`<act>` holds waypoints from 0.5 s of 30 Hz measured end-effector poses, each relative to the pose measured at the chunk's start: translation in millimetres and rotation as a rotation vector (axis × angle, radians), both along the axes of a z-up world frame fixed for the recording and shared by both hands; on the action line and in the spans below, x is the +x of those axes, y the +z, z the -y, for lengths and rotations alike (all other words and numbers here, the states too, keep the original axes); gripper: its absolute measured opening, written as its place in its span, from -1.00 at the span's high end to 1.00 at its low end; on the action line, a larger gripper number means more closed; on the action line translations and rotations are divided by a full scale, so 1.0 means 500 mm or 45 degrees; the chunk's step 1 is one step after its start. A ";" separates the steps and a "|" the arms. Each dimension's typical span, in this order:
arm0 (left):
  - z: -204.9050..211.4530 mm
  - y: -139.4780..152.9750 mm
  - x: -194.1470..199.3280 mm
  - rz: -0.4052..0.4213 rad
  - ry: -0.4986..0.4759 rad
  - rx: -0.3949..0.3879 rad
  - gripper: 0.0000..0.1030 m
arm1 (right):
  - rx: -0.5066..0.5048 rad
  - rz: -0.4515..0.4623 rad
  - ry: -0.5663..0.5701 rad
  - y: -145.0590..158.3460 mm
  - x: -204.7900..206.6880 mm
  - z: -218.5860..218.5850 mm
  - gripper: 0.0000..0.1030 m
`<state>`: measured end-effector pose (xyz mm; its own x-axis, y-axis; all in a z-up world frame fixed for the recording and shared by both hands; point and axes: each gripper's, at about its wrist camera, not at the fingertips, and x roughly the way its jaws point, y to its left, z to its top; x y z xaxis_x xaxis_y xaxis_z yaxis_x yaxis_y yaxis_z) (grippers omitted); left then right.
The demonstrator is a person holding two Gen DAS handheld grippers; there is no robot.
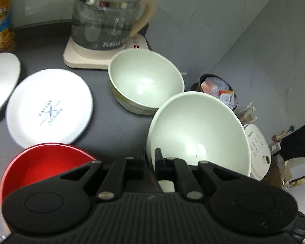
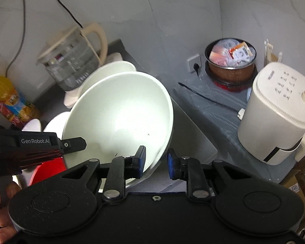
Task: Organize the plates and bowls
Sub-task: 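Lift the cream bowl with the right gripper over the red bowl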
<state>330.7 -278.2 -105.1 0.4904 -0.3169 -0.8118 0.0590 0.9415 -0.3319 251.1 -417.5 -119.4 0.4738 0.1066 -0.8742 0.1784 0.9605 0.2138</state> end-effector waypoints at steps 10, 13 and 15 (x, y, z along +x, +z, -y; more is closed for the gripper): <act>-0.093 0.061 -0.041 0.028 0.082 -0.080 0.88 | 0.006 0.082 0.036 0.070 -0.030 -0.069 0.56; -0.119 0.072 -0.048 0.036 0.086 -0.094 0.88 | 0.009 0.093 0.043 0.079 -0.038 -0.090 0.56; -0.138 0.075 -0.047 0.030 0.084 -0.104 0.88 | 0.015 0.095 0.036 0.080 -0.044 -0.105 0.56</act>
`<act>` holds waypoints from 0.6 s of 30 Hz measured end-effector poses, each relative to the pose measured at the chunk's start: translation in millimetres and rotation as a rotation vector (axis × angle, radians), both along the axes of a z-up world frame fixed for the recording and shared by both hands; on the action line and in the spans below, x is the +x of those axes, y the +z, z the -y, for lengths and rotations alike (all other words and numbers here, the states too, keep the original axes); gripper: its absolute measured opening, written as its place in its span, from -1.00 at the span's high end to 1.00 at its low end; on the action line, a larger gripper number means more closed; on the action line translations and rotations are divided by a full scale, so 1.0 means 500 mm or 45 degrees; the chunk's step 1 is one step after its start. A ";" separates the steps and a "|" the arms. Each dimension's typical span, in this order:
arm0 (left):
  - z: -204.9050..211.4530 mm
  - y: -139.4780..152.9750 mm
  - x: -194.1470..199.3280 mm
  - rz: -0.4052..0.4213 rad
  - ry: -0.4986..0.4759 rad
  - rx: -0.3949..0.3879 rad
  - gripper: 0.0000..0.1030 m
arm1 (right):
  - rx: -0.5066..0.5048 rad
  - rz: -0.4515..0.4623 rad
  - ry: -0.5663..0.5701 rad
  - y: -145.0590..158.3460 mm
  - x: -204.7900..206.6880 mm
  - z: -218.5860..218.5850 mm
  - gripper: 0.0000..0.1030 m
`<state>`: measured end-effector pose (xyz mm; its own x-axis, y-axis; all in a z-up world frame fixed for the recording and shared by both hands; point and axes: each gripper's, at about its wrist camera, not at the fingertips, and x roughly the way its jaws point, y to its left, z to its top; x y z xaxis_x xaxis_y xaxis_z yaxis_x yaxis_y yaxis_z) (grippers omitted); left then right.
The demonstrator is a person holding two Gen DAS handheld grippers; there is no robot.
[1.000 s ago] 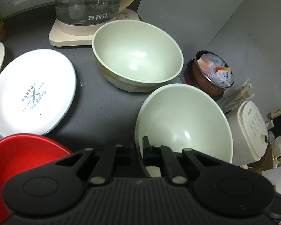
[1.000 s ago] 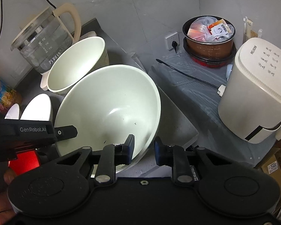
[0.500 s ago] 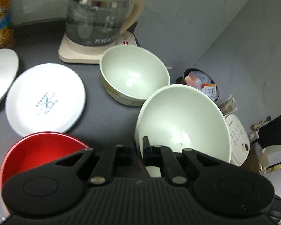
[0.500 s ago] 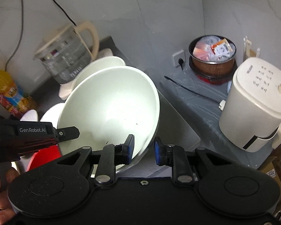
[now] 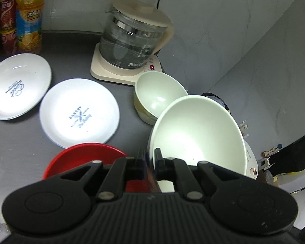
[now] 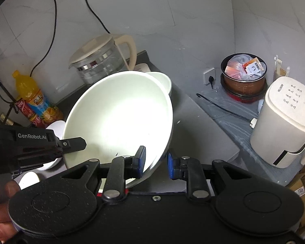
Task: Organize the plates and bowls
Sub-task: 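Lift the cream bowl with the right gripper over the red bowl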
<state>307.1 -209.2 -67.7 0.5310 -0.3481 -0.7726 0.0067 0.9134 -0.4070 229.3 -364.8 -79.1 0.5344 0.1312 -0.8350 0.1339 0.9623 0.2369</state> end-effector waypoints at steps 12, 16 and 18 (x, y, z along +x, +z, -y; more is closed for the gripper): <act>-0.112 -0.001 0.001 -0.060 -0.029 -0.007 0.87 | -0.003 -0.072 -0.014 -0.003 -0.022 -0.105 0.55; -0.139 -0.022 -0.001 -0.122 -0.053 0.011 0.87 | -0.016 -0.114 0.003 -0.012 -0.022 -0.130 0.54; -0.150 -0.033 -0.002 -0.149 -0.073 0.024 0.87 | -0.021 -0.132 0.008 -0.017 -0.024 -0.141 0.54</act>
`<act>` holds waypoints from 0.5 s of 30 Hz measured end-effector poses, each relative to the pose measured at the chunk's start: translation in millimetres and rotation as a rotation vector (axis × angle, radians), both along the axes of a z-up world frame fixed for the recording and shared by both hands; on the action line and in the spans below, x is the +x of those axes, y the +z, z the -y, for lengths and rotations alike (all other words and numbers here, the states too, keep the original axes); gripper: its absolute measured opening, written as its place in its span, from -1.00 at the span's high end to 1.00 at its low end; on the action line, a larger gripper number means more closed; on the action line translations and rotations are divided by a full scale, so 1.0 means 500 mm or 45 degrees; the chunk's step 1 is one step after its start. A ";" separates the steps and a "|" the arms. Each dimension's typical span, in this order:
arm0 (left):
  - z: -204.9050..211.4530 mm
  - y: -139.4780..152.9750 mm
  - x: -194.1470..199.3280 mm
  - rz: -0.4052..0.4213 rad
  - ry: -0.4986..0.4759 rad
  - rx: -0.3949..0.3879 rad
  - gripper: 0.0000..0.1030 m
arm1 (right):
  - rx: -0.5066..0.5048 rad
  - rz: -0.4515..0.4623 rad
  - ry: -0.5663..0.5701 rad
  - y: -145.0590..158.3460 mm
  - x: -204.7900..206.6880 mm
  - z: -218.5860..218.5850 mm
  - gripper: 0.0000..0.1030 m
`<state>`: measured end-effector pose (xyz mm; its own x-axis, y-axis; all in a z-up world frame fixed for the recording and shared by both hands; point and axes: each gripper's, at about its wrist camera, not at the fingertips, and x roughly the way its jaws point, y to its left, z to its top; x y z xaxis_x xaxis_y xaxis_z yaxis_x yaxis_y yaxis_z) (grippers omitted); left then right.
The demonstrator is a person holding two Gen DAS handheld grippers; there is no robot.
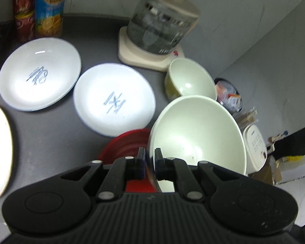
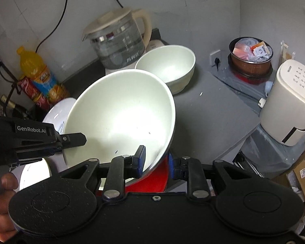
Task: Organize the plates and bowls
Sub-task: 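Lift the cream bowl with the right gripper over the red bowl, then lower the cream bowl into the red bowl and open the right gripper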
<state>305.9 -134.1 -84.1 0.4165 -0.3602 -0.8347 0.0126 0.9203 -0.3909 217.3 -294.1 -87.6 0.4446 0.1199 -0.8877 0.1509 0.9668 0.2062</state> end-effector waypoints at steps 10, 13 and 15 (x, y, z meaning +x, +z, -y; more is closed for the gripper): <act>-0.028 -0.043 -0.007 -0.085 -0.083 0.056 0.87 | -0.031 -0.089 0.003 -0.029 -0.021 -0.049 0.54; -0.032 -0.055 -0.009 -0.107 -0.095 0.063 0.87 | -0.042 -0.110 0.006 -0.039 -0.026 -0.058 0.54; -0.036 -0.062 -0.007 -0.121 -0.095 0.067 0.87 | -0.041 -0.130 0.003 -0.047 -0.027 -0.063 0.54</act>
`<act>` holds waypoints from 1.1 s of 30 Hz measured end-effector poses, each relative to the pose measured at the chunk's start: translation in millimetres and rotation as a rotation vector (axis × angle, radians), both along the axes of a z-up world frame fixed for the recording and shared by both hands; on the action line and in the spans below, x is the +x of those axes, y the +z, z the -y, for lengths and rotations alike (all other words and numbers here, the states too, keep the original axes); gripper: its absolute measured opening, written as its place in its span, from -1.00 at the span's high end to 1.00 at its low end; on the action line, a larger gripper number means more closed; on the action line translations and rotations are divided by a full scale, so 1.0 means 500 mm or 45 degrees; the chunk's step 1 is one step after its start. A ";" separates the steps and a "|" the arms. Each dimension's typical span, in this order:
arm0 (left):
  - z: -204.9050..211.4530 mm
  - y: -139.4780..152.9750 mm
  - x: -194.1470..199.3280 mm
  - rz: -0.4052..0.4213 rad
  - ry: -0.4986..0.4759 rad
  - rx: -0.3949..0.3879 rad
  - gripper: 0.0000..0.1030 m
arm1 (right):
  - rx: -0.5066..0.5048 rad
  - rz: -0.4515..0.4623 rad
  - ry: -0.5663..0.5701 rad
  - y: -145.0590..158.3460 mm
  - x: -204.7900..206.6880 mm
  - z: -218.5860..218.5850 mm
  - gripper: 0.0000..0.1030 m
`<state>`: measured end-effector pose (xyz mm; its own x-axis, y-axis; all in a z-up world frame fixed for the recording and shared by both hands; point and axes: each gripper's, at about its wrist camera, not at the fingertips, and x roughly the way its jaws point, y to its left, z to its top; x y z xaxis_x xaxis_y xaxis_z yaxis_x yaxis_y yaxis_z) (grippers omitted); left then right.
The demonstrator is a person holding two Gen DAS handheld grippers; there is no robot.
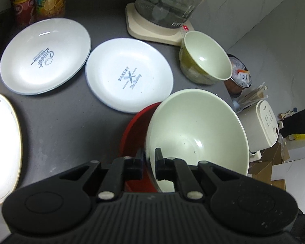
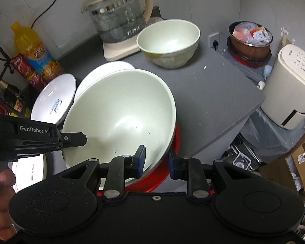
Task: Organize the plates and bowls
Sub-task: 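Lower the cream bowl into the red bowl and open the right gripper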
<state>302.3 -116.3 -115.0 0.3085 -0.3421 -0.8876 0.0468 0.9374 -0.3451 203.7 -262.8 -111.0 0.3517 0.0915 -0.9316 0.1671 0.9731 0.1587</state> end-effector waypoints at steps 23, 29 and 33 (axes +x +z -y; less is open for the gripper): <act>-0.033 -0.010 0.037 -0.099 -0.010 0.005 0.66 | -0.028 -0.084 -0.052 -0.053 0.030 -0.022 0.59; -0.050 0.003 0.044 -0.071 -0.018 -0.017 0.44 | -0.052 -0.087 -0.081 -0.054 0.034 -0.026 0.62; -0.065 0.008 0.049 -0.061 0.006 -0.041 0.31 | -0.046 -0.099 -0.092 -0.047 0.038 -0.026 0.51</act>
